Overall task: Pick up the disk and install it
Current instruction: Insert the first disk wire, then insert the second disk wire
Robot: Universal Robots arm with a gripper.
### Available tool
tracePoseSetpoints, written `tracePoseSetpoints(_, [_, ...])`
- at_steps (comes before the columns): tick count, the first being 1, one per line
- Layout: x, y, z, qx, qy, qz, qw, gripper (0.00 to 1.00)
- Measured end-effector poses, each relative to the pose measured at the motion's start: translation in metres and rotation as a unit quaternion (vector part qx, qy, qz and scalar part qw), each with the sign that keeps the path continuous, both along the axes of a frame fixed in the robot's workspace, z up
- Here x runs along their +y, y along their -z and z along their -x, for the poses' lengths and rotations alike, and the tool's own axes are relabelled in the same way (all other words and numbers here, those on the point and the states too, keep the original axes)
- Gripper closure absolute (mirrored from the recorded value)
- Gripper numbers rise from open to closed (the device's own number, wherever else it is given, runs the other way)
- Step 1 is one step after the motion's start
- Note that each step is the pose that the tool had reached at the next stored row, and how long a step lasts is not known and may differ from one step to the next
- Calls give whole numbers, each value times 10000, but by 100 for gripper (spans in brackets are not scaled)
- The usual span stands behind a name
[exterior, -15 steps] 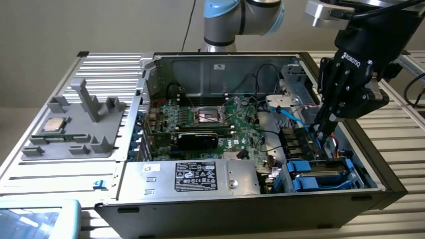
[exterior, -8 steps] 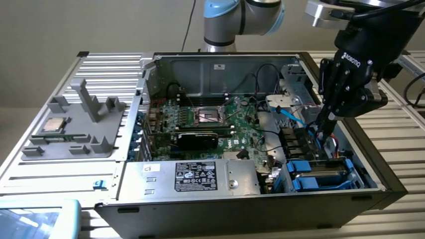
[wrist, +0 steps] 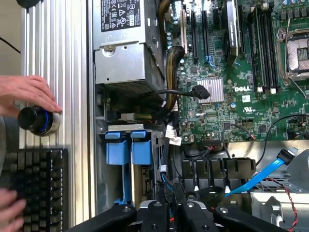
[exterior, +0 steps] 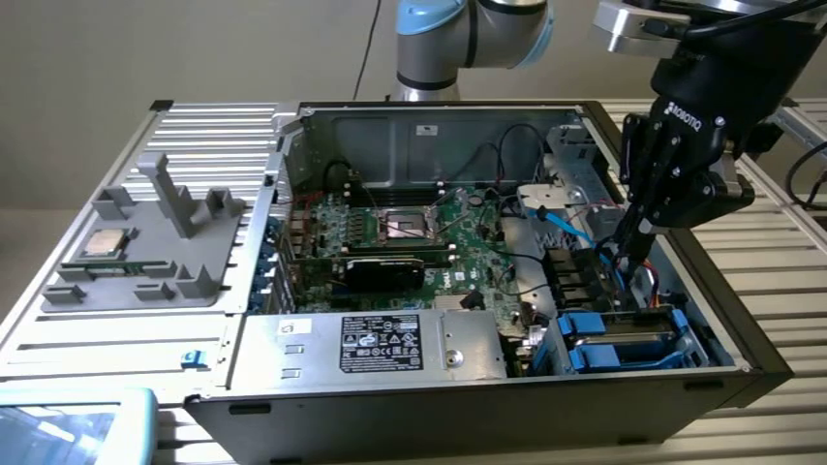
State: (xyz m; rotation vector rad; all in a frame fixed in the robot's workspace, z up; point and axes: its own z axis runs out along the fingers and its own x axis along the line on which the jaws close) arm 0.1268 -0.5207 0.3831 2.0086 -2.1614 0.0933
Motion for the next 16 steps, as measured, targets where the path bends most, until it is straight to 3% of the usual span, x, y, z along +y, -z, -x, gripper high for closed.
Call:
tracePoseSetpoints(6, [0, 0, 1, 0, -1, -1, 10000, 84])
tracePoseSetpoints(10, [-12, 0, 78, -29, 0, -2, 10000, 84])
tracePoseSetpoints(12, [-40, 0, 88, -32, 0, -14, 10000, 84])
tracePoseSetpoints(16, [-182, 25, 89, -32, 1, -169, 9999, 84])
